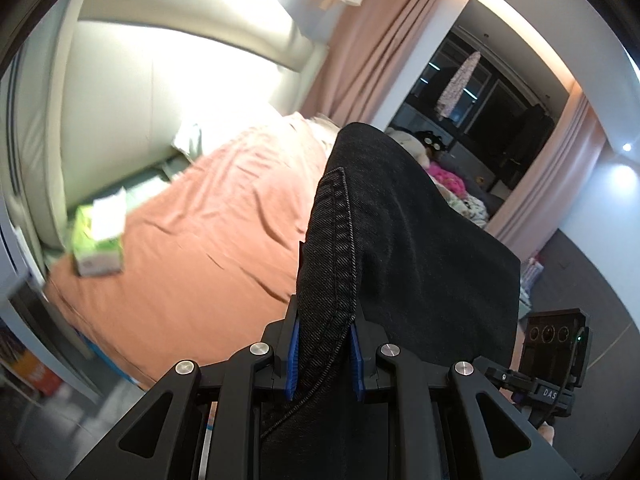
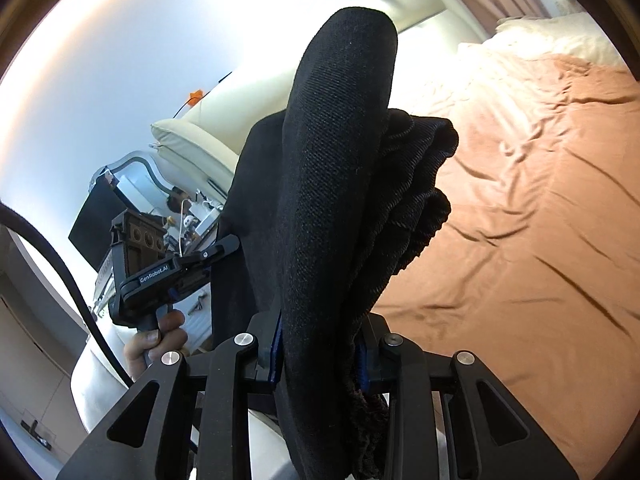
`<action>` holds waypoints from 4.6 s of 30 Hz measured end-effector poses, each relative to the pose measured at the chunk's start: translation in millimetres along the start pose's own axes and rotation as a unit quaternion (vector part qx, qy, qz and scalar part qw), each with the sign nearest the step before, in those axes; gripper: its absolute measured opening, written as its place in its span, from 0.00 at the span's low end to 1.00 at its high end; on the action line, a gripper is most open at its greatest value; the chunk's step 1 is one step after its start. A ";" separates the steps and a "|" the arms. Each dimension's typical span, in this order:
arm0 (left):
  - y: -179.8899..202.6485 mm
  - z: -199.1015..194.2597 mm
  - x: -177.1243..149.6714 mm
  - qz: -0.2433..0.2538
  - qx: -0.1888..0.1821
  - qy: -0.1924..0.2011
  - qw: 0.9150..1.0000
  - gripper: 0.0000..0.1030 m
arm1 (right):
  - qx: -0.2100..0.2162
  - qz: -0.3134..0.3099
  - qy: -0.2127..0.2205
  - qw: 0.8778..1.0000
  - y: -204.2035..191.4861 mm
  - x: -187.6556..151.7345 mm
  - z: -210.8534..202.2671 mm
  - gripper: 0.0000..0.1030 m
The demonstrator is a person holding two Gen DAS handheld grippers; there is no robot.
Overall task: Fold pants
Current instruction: 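Lift the folded pants stack with both tools and carry it toward the headboard, then lower the folded pants onto the duvet beside the green tissue box with both tools, then open both tools and pull them back from the folded pants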
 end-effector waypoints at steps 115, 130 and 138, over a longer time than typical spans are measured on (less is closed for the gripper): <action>-120.5 165.6 -122.7 -0.049 0.265 -0.117 0.956 0.58 | -0.223 -0.237 -0.145 0.934 28.1 22.8 239.8 0.39; -85.9 160.9 -169.7 -0.076 0.234 -0.149 0.958 0.52 | -0.219 -0.240 -0.233 0.917 31.8 -39.5 227.2 0.39; -52.9 137.3 -164.7 -0.060 0.235 -0.142 0.960 0.52 | -0.217 -0.224 -0.204 0.928 18.7 -36.0 179.0 0.39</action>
Point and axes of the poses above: each gripper's, at about its wrist camera, not at the fingertips, and z roughly the way its jaws point, y to its right, x to its top, the point moved 3 cm from there along z, roughly the way its jaws point, and after that the axes turned 6 degrees about z, right-handed, at the moved point
